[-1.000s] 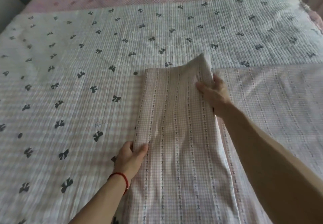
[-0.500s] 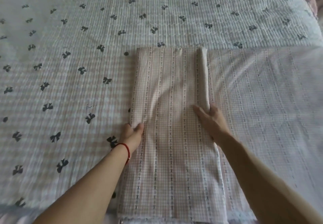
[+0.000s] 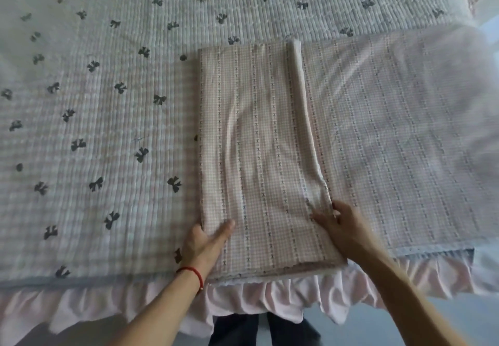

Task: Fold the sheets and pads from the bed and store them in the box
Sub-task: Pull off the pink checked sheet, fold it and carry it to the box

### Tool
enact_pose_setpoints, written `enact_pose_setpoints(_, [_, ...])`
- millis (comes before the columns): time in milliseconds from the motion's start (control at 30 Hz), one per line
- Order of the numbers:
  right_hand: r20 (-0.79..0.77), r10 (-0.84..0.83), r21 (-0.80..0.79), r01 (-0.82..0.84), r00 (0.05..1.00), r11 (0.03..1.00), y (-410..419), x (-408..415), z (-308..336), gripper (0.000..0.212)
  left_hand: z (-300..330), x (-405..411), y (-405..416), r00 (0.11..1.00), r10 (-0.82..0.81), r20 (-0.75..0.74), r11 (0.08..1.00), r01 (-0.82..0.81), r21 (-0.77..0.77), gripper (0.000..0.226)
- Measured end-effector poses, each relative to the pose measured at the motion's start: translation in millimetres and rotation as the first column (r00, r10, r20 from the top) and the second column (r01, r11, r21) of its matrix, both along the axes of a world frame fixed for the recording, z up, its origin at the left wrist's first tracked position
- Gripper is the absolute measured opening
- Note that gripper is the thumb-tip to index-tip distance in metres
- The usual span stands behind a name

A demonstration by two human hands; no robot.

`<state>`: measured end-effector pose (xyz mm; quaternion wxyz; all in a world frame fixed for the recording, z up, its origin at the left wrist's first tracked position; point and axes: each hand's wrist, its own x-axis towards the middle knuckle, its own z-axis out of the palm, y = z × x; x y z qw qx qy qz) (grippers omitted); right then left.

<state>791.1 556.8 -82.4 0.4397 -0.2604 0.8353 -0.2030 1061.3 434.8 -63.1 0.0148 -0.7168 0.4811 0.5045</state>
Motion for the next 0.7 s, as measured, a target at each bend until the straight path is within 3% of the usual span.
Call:
enact_pose_setpoints(100, [-0.190, 0.139, 0.104, -0.121, 0.972, 0.987, -1.8, 8.9, 8.2, 0.035, 4.9, -5.0, 5.9, 0.997, -0.076, 0.024, 0.994, 0.078, -0.081, 0.031])
enact_pose_setpoints(167, [-0.168, 0.200, 0.179, -0.170, 0.965, 0.969, -17.8, 8.3, 16.0, 0.037, 3.1, -2.7, 1.8, 0.995, -0.080, 0.060, 0.986, 0.088, -0.141, 0.031])
enact_pose_setpoints(333, [0.042, -0.182, -0.115, 0.186, 0.982, 0.976, -103.6, -20.5, 25.6, 0.033, -12.2, 5.1, -8.0, 0.999, 0.019, 0.043, 0.996, -0.015, -0.092, 0.037])
enact_pose_setpoints(433, [0.111, -0.199, -0.148, 0.214, 0.974, 0.966, -154.0, -37.4, 10.2, 0.046, -16.3, 2.5, -20.1, 0.999, -0.029, 0.015, 0.999, 0.029, -0.036, 0.034])
enact_pose_setpoints(500, [0.080, -0.187, -0.120, 0.196, 0.979, 0.973, -175.0, -43.0, 1.6, 0.051, -16.1, -2.2, -41.8, 0.999, -0.040, 0.032, 0.999, 0.041, -0.025, 0.047])
enact_pose_setpoints(567, [-0.112, -0.192, -0.088, 0.183, 0.975, 0.979, -182.0, -39.3, 5.7, 0.046, -17.1, -10.9, -72.7, 1.000, -0.012, 0.010, 0.999, 0.012, -0.033, 0.071])
enact_pose_setpoints(633, [-0.425, -0.184, -0.108, 0.152, 0.887, 0.982, -190.5, -30.1, 1.2, 0.036, -16.2, -27.7, -113.0, 1.000, 0.002, -0.022, 0.996, -0.004, -0.090, 0.074])
enact_pose_setpoints(700, [-0.572, -0.108, -0.175, 0.008, 0.813, 0.984, -207.0, -18.1, -1.1, 0.065, -17.1, -52.1, -153.5, 0.998, 0.032, -0.054, 0.986, -0.040, -0.159, 0.080])
